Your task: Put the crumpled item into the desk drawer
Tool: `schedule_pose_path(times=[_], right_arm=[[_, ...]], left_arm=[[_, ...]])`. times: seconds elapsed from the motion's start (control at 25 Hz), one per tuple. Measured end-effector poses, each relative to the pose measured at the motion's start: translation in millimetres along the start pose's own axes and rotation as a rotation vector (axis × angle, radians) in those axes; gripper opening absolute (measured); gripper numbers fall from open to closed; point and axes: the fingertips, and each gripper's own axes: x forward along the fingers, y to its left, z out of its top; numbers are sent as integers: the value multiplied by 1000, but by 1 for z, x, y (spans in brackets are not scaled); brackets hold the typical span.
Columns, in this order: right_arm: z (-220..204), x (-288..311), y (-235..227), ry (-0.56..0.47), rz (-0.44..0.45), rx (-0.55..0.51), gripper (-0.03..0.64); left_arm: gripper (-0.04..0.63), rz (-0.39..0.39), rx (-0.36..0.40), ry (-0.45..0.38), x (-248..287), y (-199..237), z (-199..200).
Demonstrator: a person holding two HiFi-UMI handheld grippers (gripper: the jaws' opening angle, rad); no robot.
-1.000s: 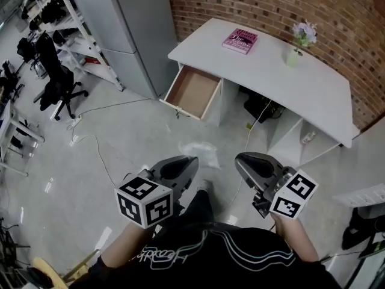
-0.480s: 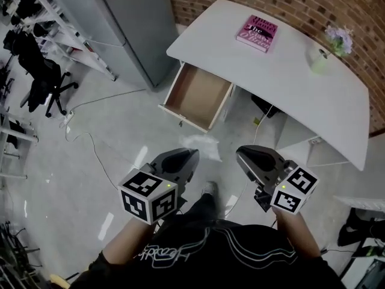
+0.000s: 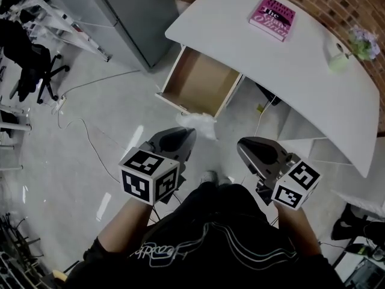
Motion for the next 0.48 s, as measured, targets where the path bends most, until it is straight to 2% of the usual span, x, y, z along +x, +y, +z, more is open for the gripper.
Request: schedule_pose_path(times=[0.48], right_arm=[[-11, 32, -71, 46, 58, 48, 54]], left_arm=[[32, 83, 65, 38, 77, 49, 17]])
